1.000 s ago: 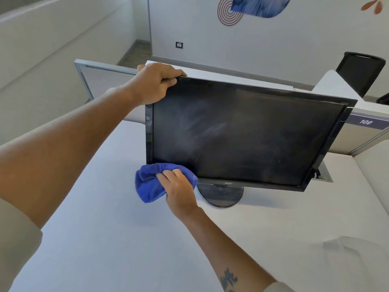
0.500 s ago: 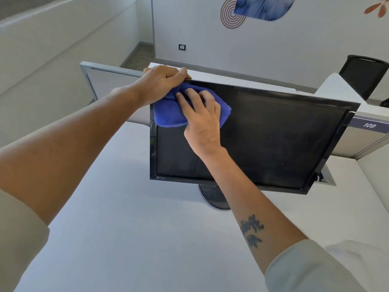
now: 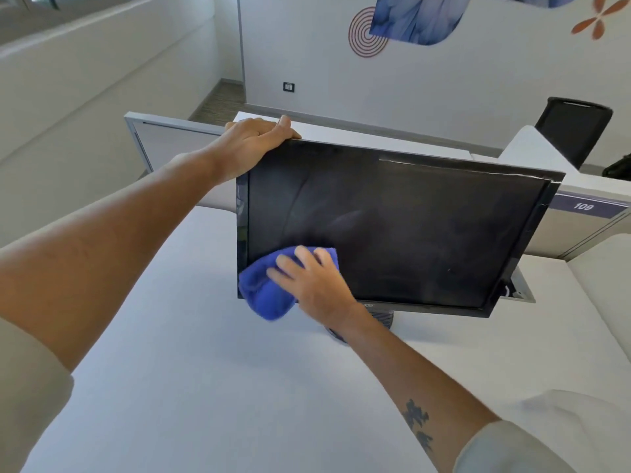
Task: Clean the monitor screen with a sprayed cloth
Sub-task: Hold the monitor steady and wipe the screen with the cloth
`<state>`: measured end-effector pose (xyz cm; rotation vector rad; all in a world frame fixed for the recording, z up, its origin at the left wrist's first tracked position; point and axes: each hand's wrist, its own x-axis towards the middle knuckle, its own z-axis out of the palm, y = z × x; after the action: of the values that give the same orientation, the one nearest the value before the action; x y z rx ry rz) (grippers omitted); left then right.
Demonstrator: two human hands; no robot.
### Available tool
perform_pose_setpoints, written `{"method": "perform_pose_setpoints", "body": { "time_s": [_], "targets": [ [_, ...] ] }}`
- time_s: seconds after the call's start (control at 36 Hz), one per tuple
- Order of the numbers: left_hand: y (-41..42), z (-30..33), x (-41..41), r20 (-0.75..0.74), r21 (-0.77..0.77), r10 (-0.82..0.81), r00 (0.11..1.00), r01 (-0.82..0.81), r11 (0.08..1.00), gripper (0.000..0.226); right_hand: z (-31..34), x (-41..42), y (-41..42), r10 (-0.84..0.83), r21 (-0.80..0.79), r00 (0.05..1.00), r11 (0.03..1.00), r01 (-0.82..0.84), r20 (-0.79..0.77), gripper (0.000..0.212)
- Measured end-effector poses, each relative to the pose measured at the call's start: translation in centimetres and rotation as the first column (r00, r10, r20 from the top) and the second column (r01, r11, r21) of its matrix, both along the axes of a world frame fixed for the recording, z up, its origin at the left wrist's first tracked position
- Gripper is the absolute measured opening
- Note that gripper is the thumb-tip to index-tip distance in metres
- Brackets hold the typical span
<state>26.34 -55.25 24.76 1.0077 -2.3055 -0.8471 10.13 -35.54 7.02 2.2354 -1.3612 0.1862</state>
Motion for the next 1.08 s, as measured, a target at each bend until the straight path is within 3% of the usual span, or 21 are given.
{"method": "perform_pose_setpoints", "body": {
  "time_s": [0.08, 0.17, 0.28, 0.33, 0.39, 0.44, 0.58, 0.69, 0.78, 0.86, 0.92, 1.0, 1.08],
  "targets": [
    [0.5, 0.2, -0.1, -0.007, 0.008, 0.002, 1.000, -0.002, 1.000, 0.064, 4.7, -2.8, -1.1, -0.191, -0.214, 0.968, 0.951, 0.224, 0.161, 0.055],
    [0.5, 0.1, 0.3, -0.031, 0.039, -0.005, 1.000, 0.006, 0.999, 0.063, 9.1, -7.2, -1.8, -0.402, -0.319, 0.838, 0.792, 0.521, 0.370, 0.059],
    [0.5, 0.1, 0.4, -0.022, 0.042, -0.001, 1.000, 0.002, 0.999, 0.069, 11.5, -13.0, -0.7, -0.539, -0.212, 0.535, 0.547, 0.810, 0.651, 0.069],
    [0.6, 0.2, 0.2, -0.001, 0.038, 0.000, 1.000, 0.000, 0.999, 0.072, 11.3, -14.5, -0.2, -0.519, -0.117, 0.415, 0.511, 0.852, 0.747, 0.072],
    [0.8, 0.5, 0.0, 0.004, 0.041, -0.002, 1.000, 0.002, 0.999, 0.073, 10.5, -14.5, -0.2, -0.482, -0.083, 0.362, 0.507, 0.858, 0.798, 0.077],
    [0.8, 0.5, 0.0, -0.001, 0.053, -0.002, 1.000, 0.002, 0.999, 0.073, 9.6, -13.2, -0.8, -0.453, -0.104, 0.389, 0.536, 0.838, 0.802, 0.079],
    [0.8, 0.3, 0.4, 0.002, 0.052, -0.008, 1.000, 0.008, 0.999, 0.072, 7.5, -5.9, -2.3, -0.415, -0.145, 0.629, 0.749, 0.646, 0.657, 0.076],
    [1.2, 0.5, 0.1, 0.021, 0.028, -0.003, 1.000, 0.002, 1.000, 0.072, 5.5, 0.0, -1.6, -0.370, 0.032, 0.844, 0.921, 0.388, 0.390, 0.078],
    [1.1, 0.6, 0.2, -0.002, 0.034, -0.008, 1.000, 0.008, 0.999, 0.071, 2.2, 2.3, -0.8, -0.175, 0.168, 0.974, 0.974, 0.150, 0.146, 0.074],
    [1.5, 0.8, 0.4, 0.000, 0.029, -0.006, 1.000, 0.006, 1.000, 0.058, -1.3, 2.8, 0.6, 0.010, 0.288, 0.995, 0.957, 0.019, -0.099, 0.070],
    [1.8, 1.0, 0.4, -0.004, 0.035, -0.010, 1.000, 0.010, 0.999, 0.055, -2.1, 1.8, 1.0, 0.051, 0.282, 0.988, 0.959, -0.008, -0.145, 0.071],
    [1.9, 1.0, 0.4, 0.006, 0.024, -0.007, 1.000, 0.007, 1.000, 0.057, -0.7, -0.2, 0.4, 0.007, 0.099, 0.991, 0.995, 0.007, -0.133, 0.063],
    [2.4, 1.3, 0.1, 0.009, 0.010, 0.002, 1.000, -0.002, 1.000, 0.063, 3.0, -2.8, -1.2, -0.120, -0.127, 0.992, 0.984, 0.124, 0.039, 0.051]
  ]
}}
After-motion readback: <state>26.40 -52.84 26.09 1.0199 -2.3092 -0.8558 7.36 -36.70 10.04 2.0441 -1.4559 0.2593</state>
